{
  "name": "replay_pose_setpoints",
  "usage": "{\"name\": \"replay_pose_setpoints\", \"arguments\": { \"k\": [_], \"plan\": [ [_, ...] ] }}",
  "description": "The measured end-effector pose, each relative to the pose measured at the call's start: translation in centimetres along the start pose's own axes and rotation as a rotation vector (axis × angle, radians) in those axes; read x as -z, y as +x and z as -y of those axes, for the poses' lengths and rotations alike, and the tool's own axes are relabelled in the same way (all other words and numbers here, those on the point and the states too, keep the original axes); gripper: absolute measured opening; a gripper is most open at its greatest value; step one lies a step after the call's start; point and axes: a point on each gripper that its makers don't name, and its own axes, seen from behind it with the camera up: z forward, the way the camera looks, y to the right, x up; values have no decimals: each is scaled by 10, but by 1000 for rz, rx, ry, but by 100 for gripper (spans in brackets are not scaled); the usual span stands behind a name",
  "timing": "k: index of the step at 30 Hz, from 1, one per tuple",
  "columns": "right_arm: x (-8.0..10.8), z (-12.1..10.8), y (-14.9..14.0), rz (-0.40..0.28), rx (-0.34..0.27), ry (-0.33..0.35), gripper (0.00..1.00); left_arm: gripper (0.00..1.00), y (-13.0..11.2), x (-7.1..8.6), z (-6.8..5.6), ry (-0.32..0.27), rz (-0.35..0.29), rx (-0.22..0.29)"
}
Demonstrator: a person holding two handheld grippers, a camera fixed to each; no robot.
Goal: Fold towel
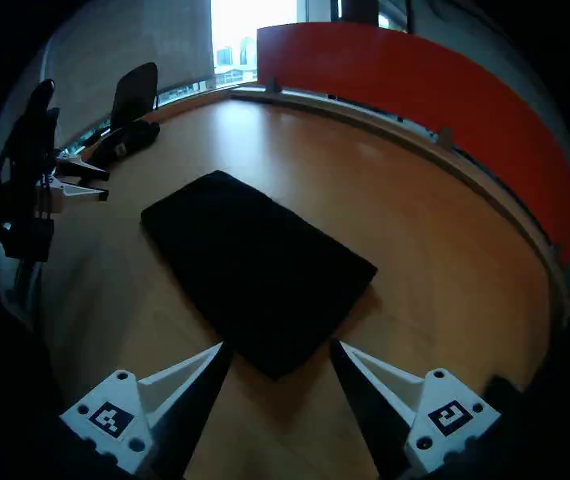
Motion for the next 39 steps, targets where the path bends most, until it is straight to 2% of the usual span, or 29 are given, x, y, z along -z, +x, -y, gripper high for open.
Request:
{"name": "replay_pose_setpoints", "arguments": {
  "k": [7,12,19,23,25,31,33,39],
  "plan": [
    [1,3,-7,31,26,25,87,94,-8,7,3,9,-21,15],
    [0,1,-16,62,49,25,75,94,-15,14,8,23,-25,8],
    [0,2,-20,79,64,46,61,94,-24,26,14,36,-36,34],
    [0,2,-23,92,73,50,59,94,-27,31,15,40,-50,42],
    [-1,2,-25,99,73,49,49,94,-29,33,16,41,-54,39],
    [-2,2,-24,102,62,50,48,94,-33,37,17,45,-62,32],
    [-1,2,-24,101,63,49,38,94,-33,38,18,47,-67,35],
    [-2,1,-22,101,60,46,24,94,-31,40,23,57,-87,39]
  ]
}}
